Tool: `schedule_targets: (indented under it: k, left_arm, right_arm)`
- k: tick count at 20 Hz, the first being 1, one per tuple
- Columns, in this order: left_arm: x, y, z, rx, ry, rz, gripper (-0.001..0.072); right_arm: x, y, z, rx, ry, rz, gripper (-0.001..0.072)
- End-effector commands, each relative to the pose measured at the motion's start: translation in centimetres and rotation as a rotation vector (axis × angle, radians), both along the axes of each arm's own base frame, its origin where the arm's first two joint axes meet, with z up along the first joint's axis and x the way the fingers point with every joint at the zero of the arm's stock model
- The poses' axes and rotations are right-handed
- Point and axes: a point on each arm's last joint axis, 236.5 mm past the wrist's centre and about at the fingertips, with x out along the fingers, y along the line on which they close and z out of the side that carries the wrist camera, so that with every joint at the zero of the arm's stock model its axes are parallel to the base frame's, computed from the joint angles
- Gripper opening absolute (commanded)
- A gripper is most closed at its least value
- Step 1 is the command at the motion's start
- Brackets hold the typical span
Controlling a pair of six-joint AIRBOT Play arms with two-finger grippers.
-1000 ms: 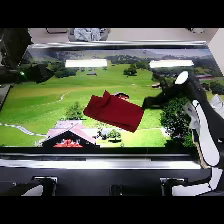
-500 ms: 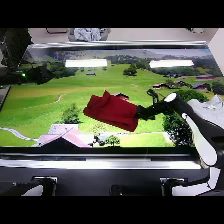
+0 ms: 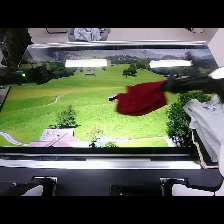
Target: Fold the shirts.
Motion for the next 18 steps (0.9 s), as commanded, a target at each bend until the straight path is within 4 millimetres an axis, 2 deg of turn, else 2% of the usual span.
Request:
schedule_targets:
  k: [1, 4, 7, 13, 17, 18]
  left_arm:
    - [0.0, 0.0, 0.0, 0.001, -0.001, 0.001, 0.0027]
    - [0.0, 0.0, 0.0, 0.001, 0.0, 0.0, 0.0027]
    - [0.0, 0.0, 0.0, 0.001, -0.001, 0.0, 0.0027]
    - [0.0, 0.0, 0.0, 0.0, 0.0, 0.0, 0.0027]
    - [0.0, 0.0, 0.0, 0.003, -0.002, -0.001, 0.0027]
    - [0.0, 0.0, 0.0, 0.002, -0.002, -0.002, 0.0027]
  right_arm:
    - [-3.7, -10.3, 5.9, -0.133, -0.011, -0.148, 0.004]
    - [-6.5, -17.3, 9.2, -0.165, -0.032, -0.305, 0.0041]
    - [-9.7, -22.3, 11.3, -0.19, -0.034, -0.426, 0.0041]
    - [-15.8, -29.3, 13.2, -0.189, -0.006, -0.674, 0.004]
    - [-18.7, -32.5, 12.8, -0.173, 0.043, -0.834, 0.0041]
    - [-19.5, -32.9, 12.2, -0.193, 0.08, -0.847, 0.0041]
